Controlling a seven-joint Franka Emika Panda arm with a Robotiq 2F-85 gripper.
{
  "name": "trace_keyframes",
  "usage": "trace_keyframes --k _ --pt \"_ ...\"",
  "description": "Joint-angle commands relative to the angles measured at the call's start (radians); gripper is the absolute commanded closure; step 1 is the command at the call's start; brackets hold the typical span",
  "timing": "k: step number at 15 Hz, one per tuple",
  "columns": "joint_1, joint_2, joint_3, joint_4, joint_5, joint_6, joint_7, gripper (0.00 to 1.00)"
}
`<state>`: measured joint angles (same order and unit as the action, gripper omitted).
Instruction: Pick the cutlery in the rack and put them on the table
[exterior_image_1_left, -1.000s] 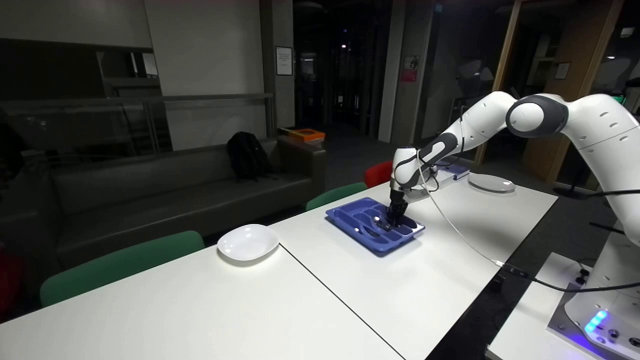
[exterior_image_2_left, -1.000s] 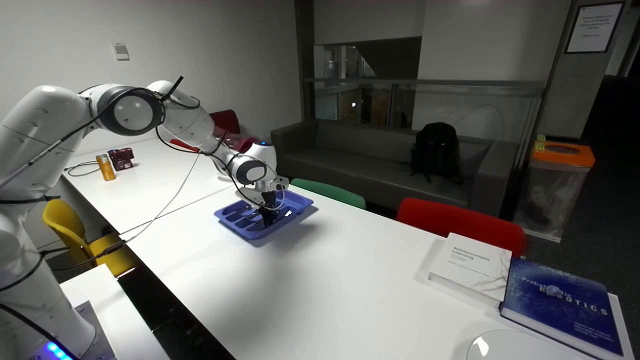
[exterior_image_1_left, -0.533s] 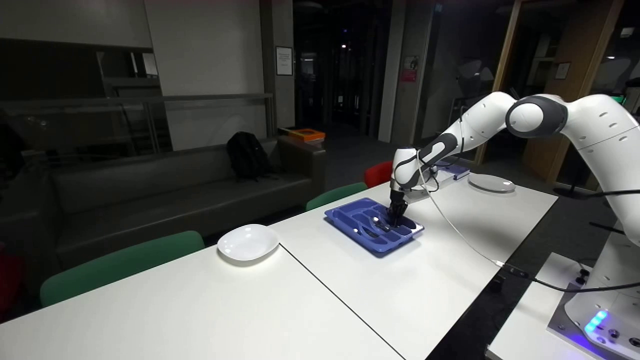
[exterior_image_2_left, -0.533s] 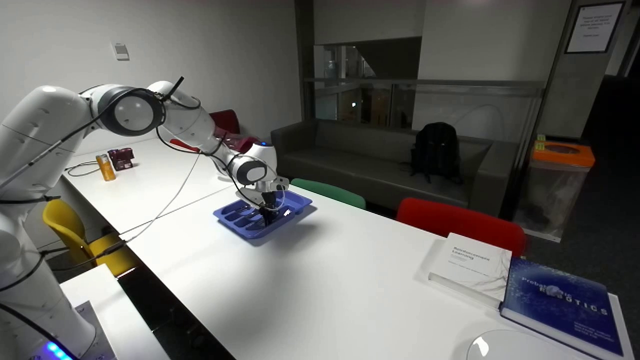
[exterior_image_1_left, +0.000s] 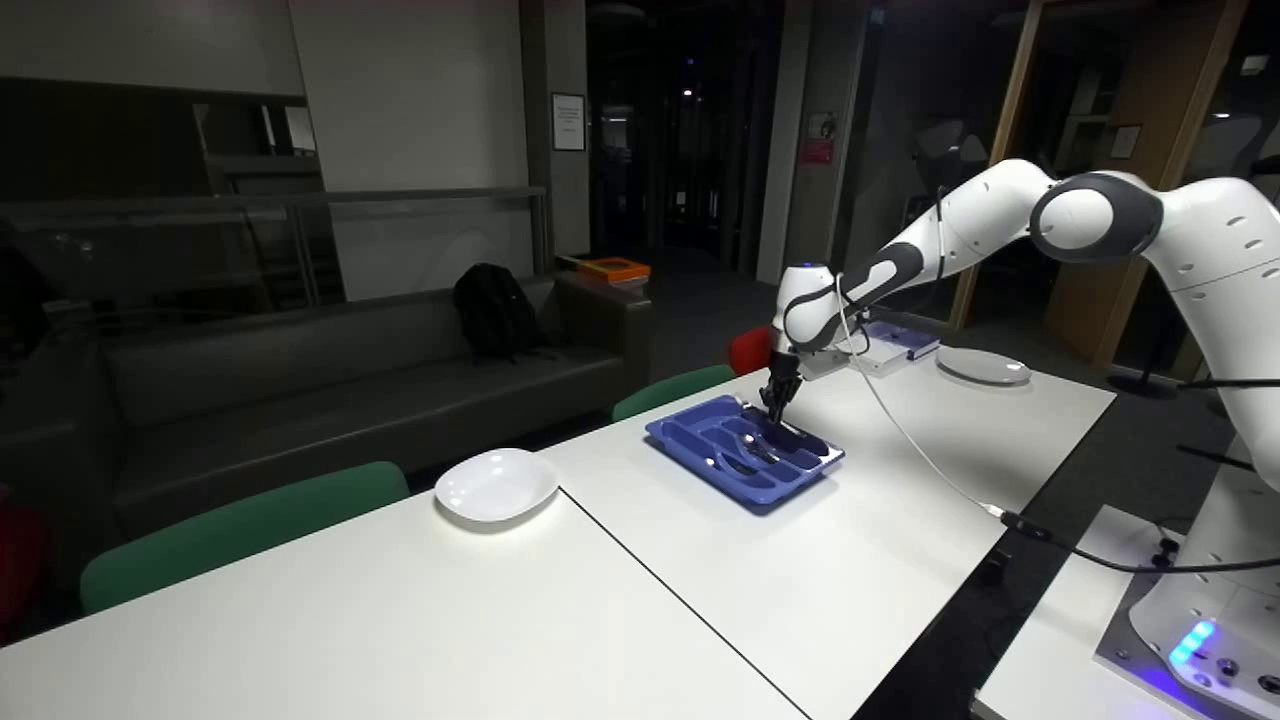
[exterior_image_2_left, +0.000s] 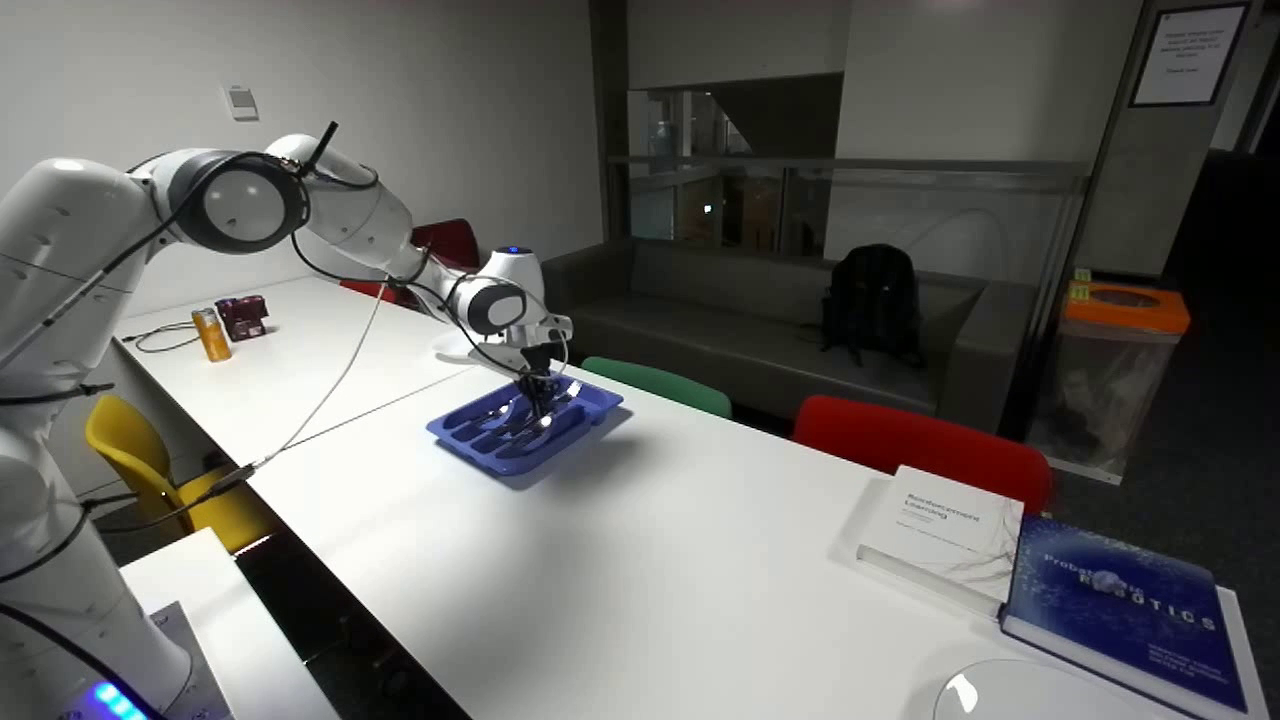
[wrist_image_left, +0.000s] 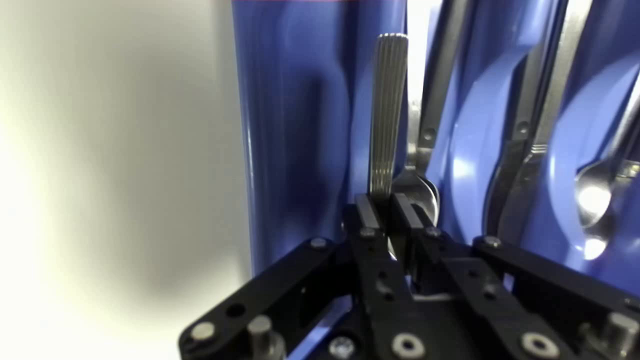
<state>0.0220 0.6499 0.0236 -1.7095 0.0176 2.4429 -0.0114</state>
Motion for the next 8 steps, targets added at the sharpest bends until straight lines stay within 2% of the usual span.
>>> trace_keyframes --k 1,8 --pt "0.048 -0.13 -0.018 -0.015 -0.069 -0.101 0.015 0.97" --pt "0.077 -0.225 -0.013 -0.016 -0.141 -0.173 0.007 0.97"
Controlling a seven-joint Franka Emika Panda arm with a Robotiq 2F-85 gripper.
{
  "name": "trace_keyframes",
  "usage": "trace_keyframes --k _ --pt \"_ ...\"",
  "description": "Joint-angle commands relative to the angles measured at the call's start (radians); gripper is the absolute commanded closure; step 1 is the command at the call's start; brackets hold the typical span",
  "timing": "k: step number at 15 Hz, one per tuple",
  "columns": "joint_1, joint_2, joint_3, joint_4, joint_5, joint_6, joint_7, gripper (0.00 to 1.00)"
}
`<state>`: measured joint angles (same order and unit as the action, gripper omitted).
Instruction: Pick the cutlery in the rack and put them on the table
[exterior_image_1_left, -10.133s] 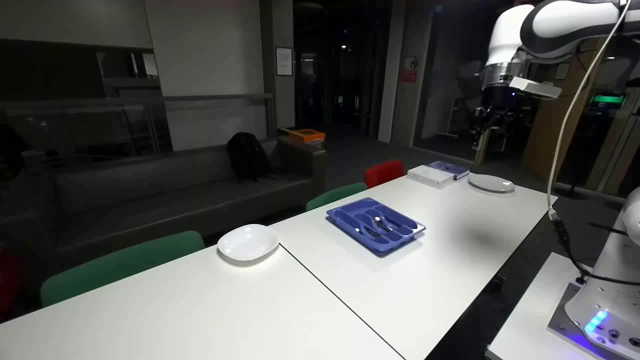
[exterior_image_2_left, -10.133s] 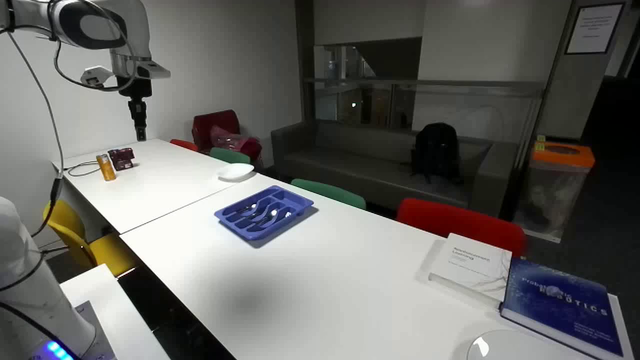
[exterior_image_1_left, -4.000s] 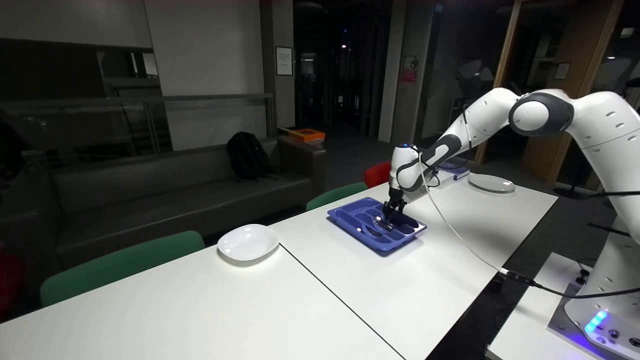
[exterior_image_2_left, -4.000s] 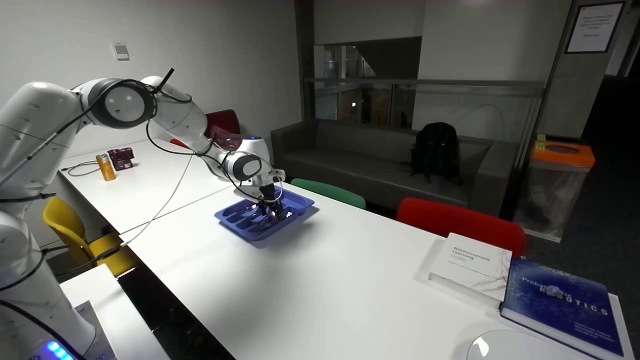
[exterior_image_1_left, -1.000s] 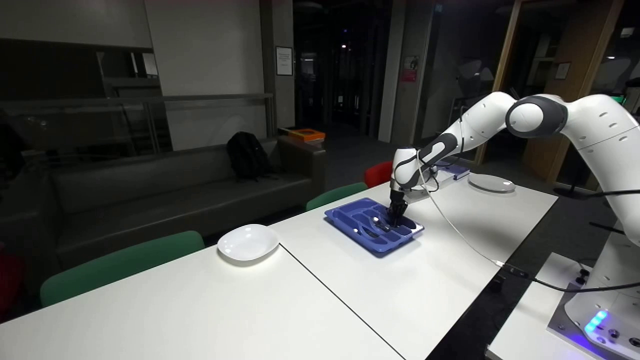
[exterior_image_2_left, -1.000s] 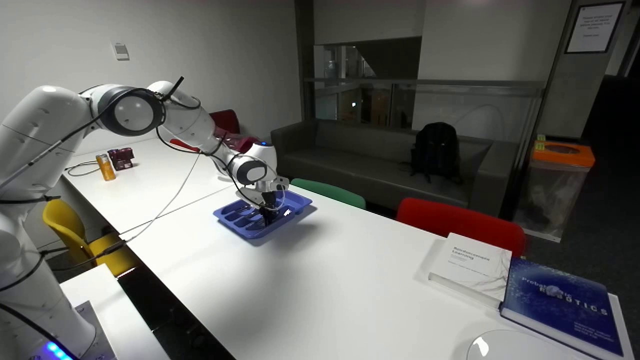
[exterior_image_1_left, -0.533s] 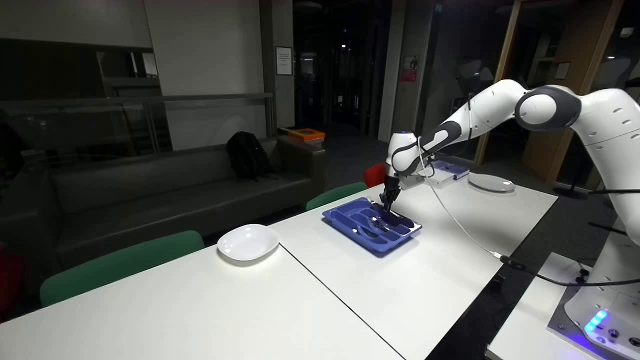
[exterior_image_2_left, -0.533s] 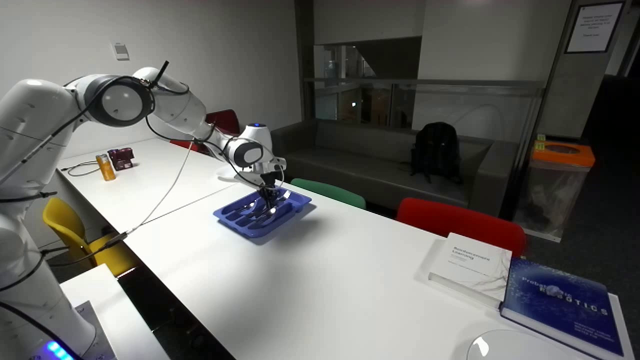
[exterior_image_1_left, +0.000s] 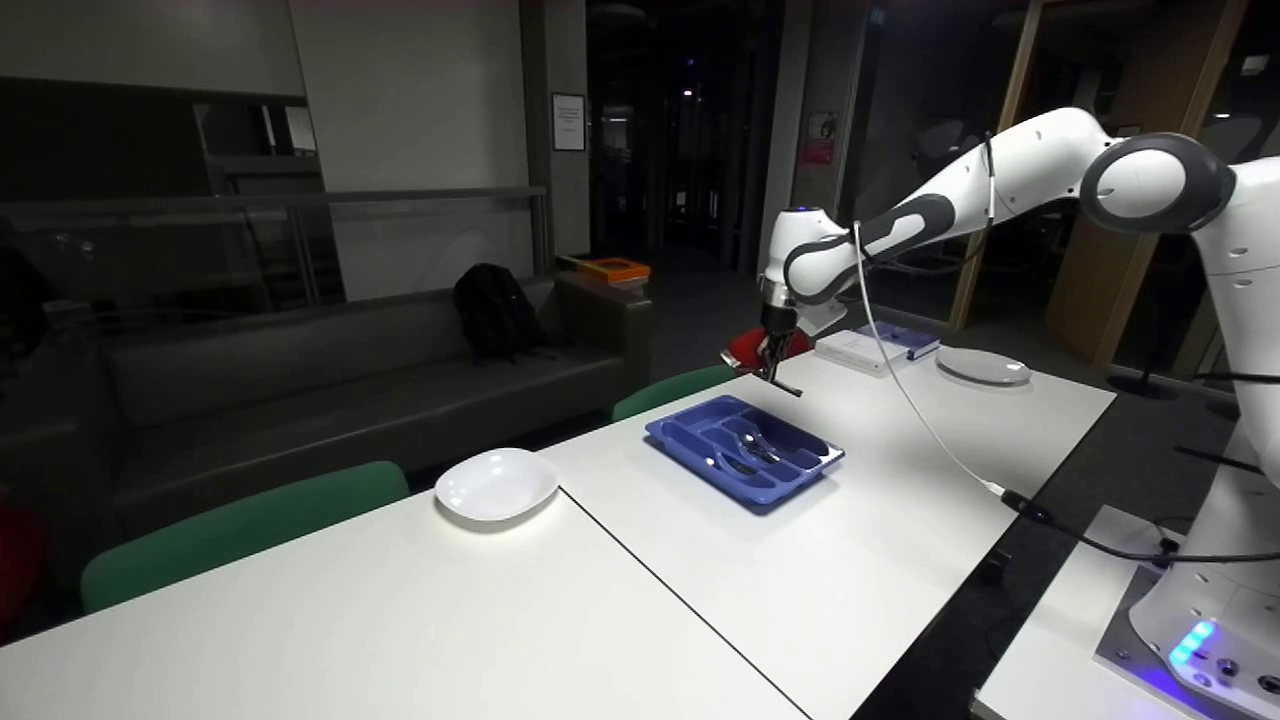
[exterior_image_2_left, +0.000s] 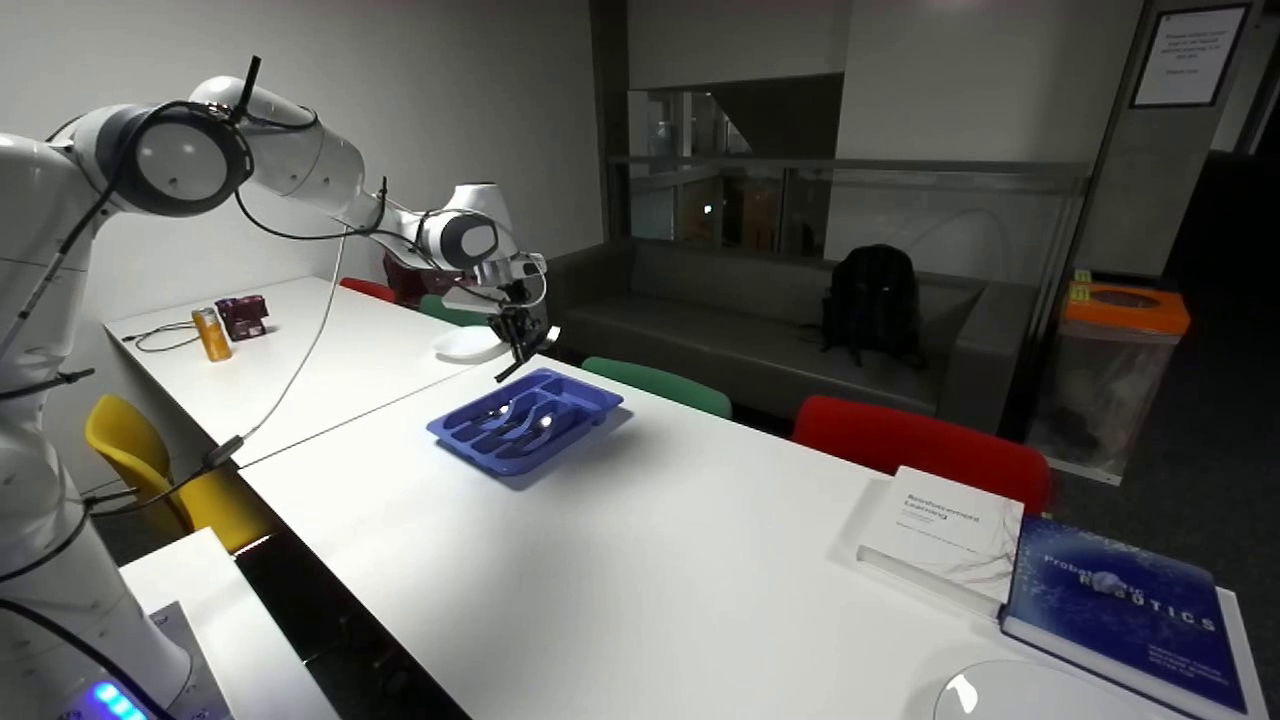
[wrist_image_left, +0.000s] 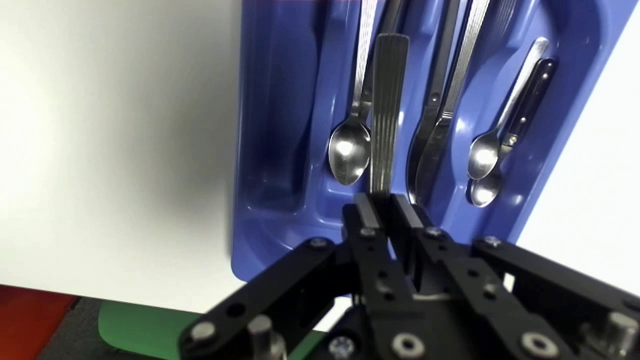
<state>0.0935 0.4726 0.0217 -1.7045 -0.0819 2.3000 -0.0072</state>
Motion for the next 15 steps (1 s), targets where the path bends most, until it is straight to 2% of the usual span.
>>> trace_keyframes --k 1,8,15 --pt "0.008 -0.053 -0.021 -0.025 -0.065 -0.028 0.011 0.97" --pt "-0.025 -0.096 -0.054 -0.094 -0.126 -0.005 -0.025 0.97" --pt "-0.109 -0.189 -0.062 -0.211 -0.091 0.009 -0.116 0.97"
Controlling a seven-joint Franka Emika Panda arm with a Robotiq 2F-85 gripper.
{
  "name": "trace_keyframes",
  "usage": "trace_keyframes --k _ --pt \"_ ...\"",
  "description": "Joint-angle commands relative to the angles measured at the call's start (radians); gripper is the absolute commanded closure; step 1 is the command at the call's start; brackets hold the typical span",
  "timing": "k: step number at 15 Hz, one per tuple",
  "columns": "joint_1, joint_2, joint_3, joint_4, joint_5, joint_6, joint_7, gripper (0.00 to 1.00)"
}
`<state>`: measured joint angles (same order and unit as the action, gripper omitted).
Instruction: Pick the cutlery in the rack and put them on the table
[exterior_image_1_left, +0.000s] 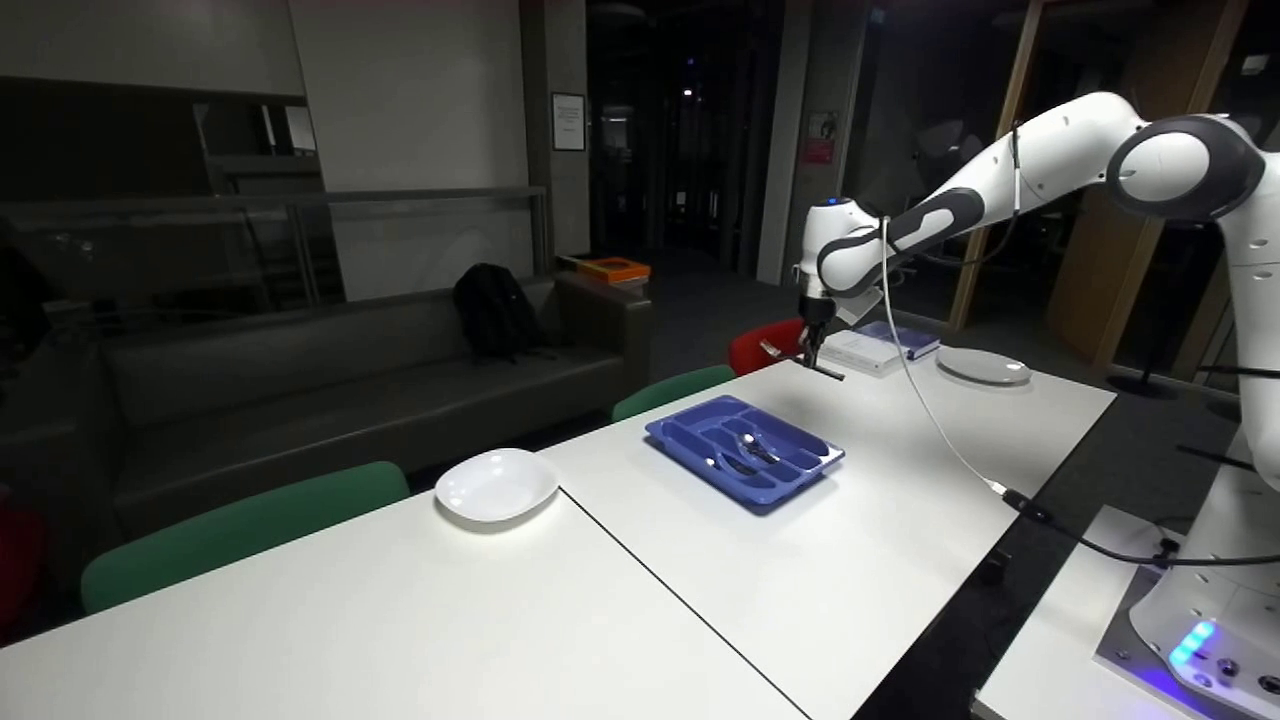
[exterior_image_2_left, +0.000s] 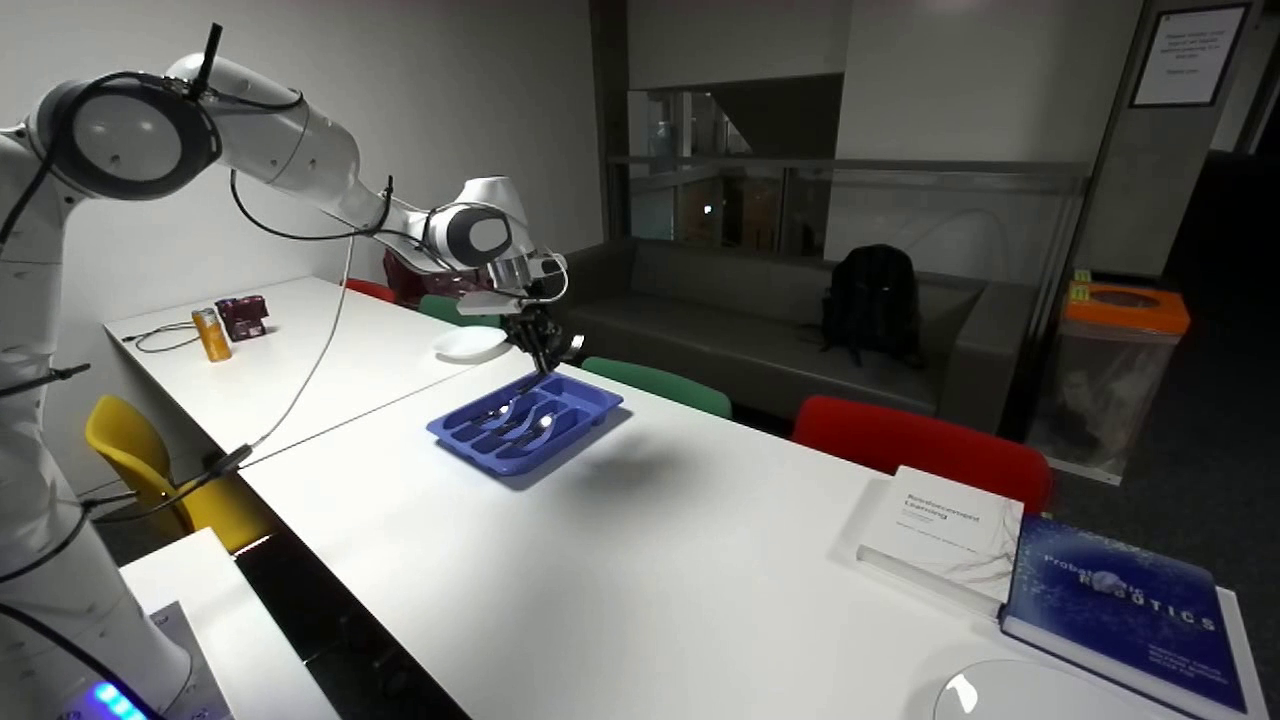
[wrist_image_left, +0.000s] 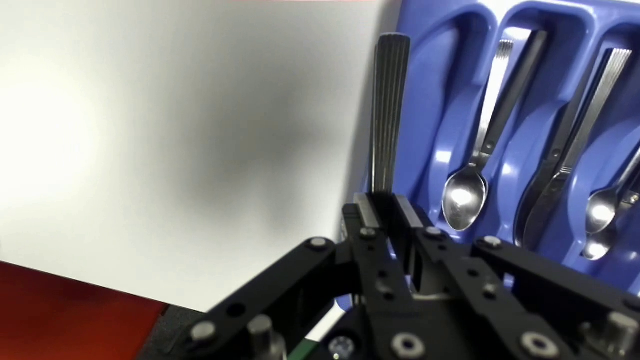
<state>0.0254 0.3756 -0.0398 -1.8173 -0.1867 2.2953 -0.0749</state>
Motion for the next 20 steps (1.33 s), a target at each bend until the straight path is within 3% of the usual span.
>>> trace_keyframes --k 1,12,20 --pt "-0.056 -0.103 -0.002 -0.116 0.022 0.018 -0.062 0.97" --pt "-0.198 -0.059 0.021 -0.195 0.304 0.064 -0.352 0.97" --pt "-0.219 0.041 0.024 -0.174 0.329 0.059 -0.381 0.97"
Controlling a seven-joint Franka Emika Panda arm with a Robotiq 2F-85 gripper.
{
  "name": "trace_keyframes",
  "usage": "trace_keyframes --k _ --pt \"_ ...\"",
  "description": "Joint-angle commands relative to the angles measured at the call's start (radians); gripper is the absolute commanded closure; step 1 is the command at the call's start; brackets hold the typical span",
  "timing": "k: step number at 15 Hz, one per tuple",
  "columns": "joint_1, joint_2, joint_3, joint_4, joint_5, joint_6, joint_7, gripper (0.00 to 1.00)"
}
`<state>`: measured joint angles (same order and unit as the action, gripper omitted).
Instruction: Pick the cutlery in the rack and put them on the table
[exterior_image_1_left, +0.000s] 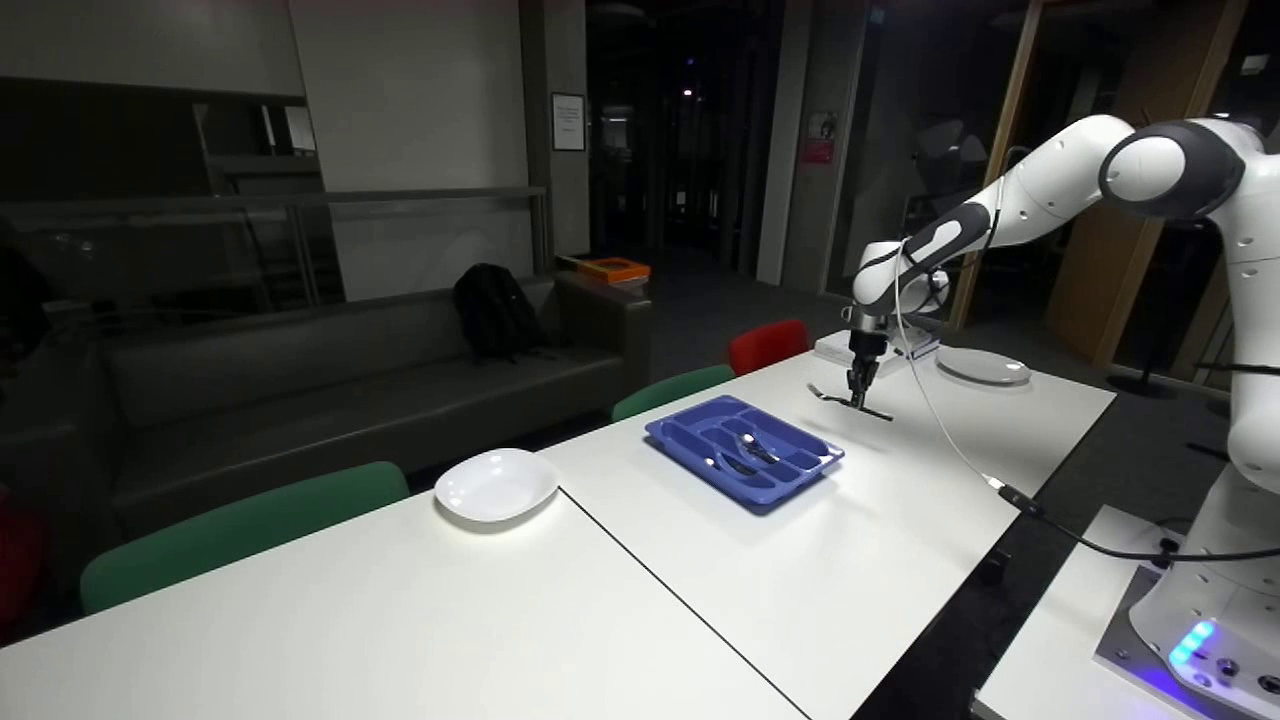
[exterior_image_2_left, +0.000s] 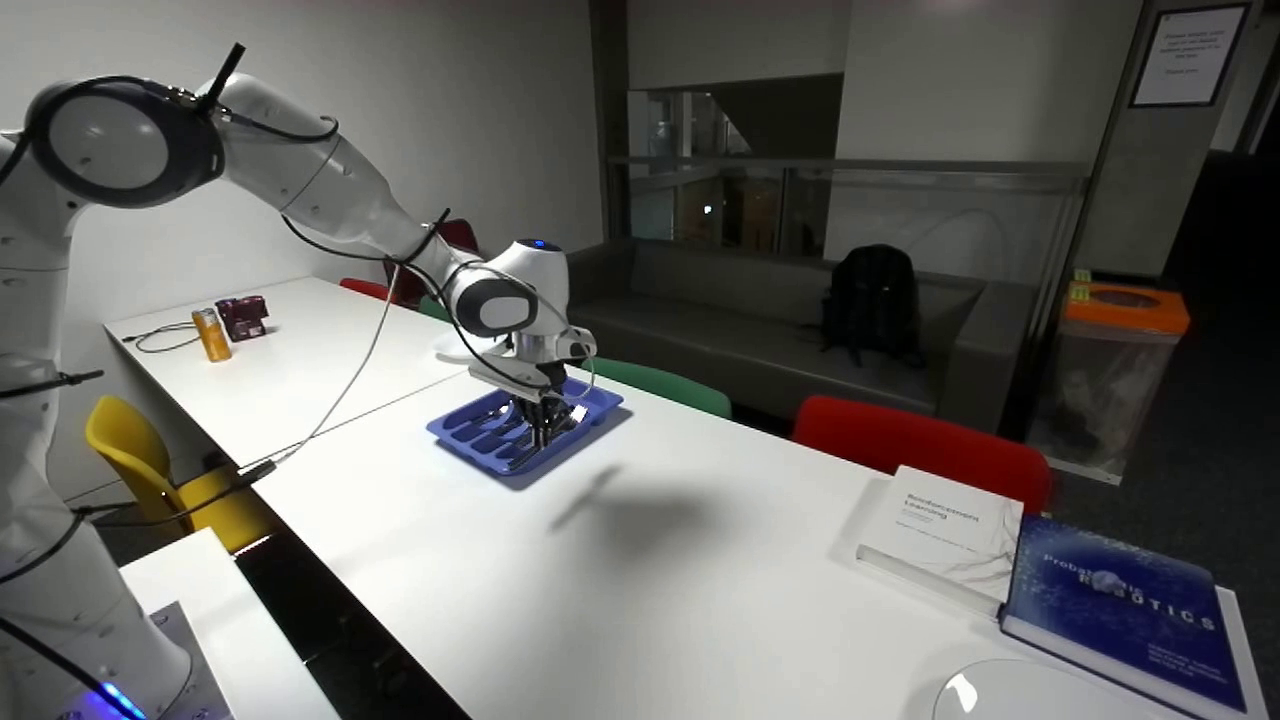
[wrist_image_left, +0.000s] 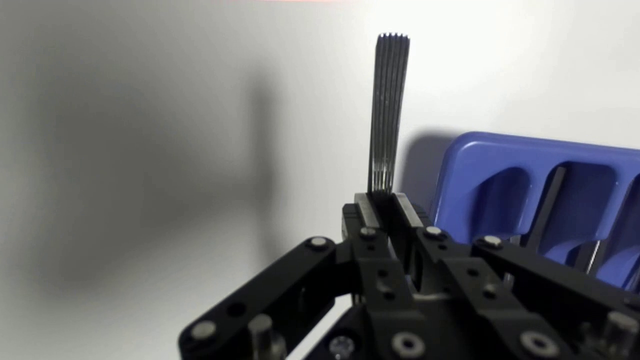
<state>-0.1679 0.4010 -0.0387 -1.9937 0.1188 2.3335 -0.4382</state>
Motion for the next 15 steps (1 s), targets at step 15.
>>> trace_keyframes --k 15 --pt "-0.021 0.153 0.062 0.031 0.006 0.073 0.021 0.97"
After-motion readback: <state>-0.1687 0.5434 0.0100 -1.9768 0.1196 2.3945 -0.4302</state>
